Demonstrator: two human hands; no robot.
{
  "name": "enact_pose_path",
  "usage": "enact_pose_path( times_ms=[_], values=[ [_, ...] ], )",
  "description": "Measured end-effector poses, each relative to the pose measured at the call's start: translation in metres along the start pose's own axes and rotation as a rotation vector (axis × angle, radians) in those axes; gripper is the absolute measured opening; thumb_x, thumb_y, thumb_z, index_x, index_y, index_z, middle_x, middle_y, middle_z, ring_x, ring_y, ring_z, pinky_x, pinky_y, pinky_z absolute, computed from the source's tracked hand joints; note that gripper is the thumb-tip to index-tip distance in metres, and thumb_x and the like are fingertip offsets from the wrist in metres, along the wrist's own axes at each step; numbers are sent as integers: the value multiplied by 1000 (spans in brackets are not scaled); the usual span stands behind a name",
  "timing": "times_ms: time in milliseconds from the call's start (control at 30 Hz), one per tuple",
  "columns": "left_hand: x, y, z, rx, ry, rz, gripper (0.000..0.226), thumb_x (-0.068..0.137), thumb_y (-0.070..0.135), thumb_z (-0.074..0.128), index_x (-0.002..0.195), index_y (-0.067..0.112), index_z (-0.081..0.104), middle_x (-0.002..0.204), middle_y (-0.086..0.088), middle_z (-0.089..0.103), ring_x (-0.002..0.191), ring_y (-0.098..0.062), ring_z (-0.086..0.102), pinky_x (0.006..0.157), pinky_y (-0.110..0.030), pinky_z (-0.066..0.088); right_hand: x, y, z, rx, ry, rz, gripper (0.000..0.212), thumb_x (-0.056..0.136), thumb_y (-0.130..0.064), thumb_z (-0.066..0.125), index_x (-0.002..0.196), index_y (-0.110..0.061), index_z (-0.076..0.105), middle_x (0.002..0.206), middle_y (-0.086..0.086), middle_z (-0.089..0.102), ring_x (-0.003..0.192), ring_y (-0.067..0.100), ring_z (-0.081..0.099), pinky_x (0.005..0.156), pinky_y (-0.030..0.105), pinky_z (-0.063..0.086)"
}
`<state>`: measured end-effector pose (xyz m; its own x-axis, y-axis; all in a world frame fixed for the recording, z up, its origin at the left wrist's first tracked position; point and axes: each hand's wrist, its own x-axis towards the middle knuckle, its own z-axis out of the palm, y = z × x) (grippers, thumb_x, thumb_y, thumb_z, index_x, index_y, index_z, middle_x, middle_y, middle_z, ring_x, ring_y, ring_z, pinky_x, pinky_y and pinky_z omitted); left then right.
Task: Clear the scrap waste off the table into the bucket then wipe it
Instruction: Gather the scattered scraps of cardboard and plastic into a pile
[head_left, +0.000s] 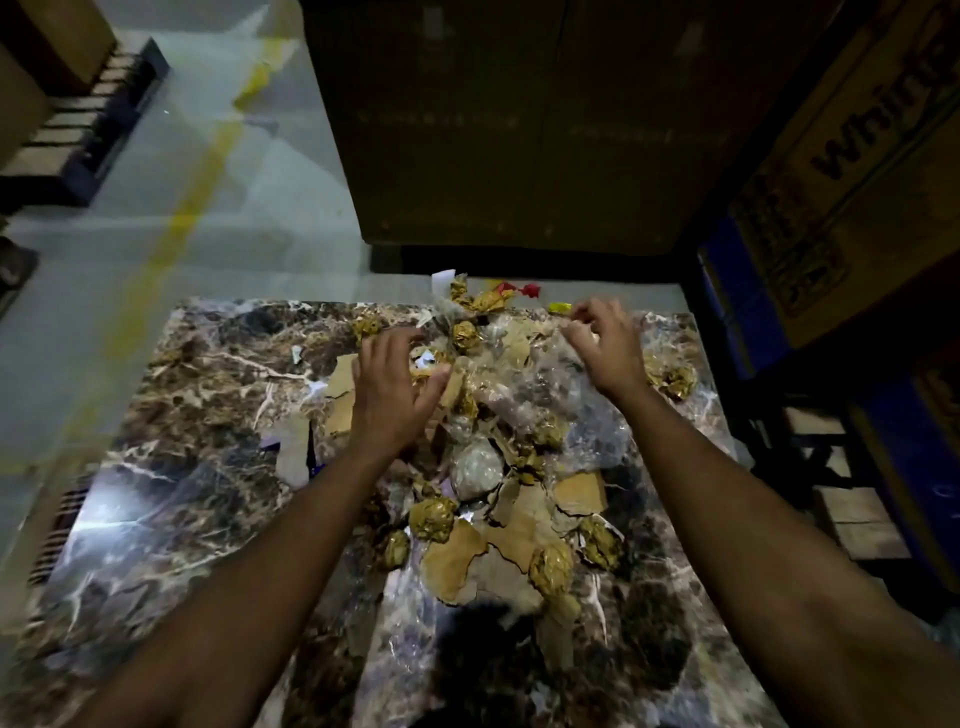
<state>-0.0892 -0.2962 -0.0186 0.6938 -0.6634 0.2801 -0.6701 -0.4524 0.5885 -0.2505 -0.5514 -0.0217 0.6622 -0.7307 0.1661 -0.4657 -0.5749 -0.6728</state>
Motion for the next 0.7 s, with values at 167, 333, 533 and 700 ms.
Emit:
enact_pose_path(
  times_ms=[167, 333, 533, 700],
  values=[
    [77, 0, 22, 206, -408, 76, 83, 81, 64, 66, 150, 33, 32, 159, 1, 29, 142, -29, 22, 113, -56, 29, 34, -5, 7, -280, -464, -4, 84, 67, -88, 43, 143, -55, 35, 155, 5, 35, 142, 38, 29, 115, 68, 22],
    [127, 9, 53, 363, -660, 130, 114, 66, 65, 81, 156, 42, 14, 169, 2, 2, 152, -37, 0, 117, -66, 12, 56, 4, 19, -459, -725, -15, 116, 56, -84, 74, 150, -64, 9, 170, -2, -3, 151, 49, -2, 111, 79, 6],
    [147, 5, 86, 431, -951, 122, 133, 55, 60, 90, 155, 54, 2, 168, 1, -15, 149, -47, -18, 110, -78, 5, 61, 13, 42, -568, -864, 31, 133, 46, -86, 77, 148, -65, -5, 169, 2, -12, 150, 52, -9, 109, 82, 13],
    [130, 6, 99, 452, -818, 123, 124, 52, 61, 90, 152, 45, 19, 165, -3, 7, 148, -49, -2, 111, -73, 25, 50, -1, 50, -627, -801, -4, 132, 51, -79, 81, 153, -56, 1, 168, 2, 10, 149, 49, 9, 106, 76, 26]
  ],
)
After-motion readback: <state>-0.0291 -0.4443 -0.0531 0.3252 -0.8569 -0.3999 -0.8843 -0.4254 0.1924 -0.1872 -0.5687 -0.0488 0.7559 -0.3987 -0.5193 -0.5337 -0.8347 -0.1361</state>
